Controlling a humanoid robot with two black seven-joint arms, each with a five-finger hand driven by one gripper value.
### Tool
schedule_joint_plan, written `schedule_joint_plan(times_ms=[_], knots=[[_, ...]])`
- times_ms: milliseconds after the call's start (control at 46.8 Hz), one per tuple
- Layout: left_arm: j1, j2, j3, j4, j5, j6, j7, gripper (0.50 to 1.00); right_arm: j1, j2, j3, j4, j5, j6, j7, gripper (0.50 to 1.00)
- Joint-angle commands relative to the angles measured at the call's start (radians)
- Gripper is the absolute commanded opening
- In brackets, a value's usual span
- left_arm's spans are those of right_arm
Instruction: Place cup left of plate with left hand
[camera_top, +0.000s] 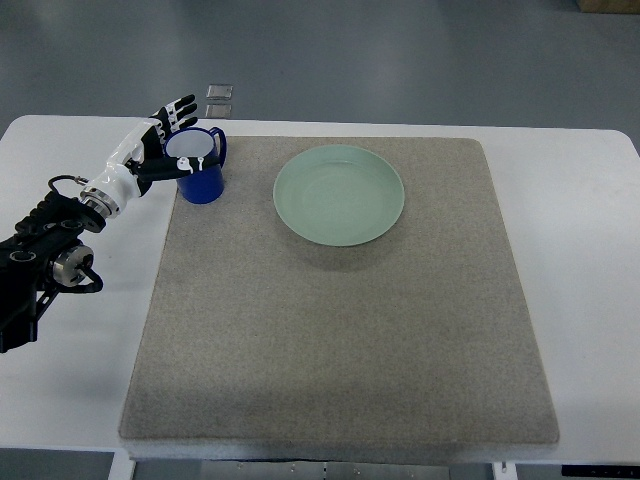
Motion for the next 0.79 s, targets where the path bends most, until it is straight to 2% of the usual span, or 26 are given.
schedule_joint_plan(times_ms=[0, 428, 620, 770], knots=[[0.002, 0.007, -0.041, 0.000, -0.015, -0.003, 0.000, 0.999, 0.000, 0.000, 0.000, 0.001, 0.000, 0.000, 0.000, 0.932], [-0.054, 0.048, -0.146, -0.044, -0.052, -0.003, 0.003, 0.996, 0.000, 0.000, 0.000, -0.001, 0.000, 0.000, 0.000, 0.932], [-0.115, 0.033, -0.146, -0.075, -0.073, 0.006, 0.031, 0.996, 0.000, 0.000, 0.000, -0.001, 0.000, 0.000, 0.000, 0.932], [-0.127, 0.030, -0.146, -0.146, -0.142, 0.020, 0.103, 0.996, 0.000, 0.000, 0.000, 0.001, 0.000, 0.000, 0.000, 0.932]])
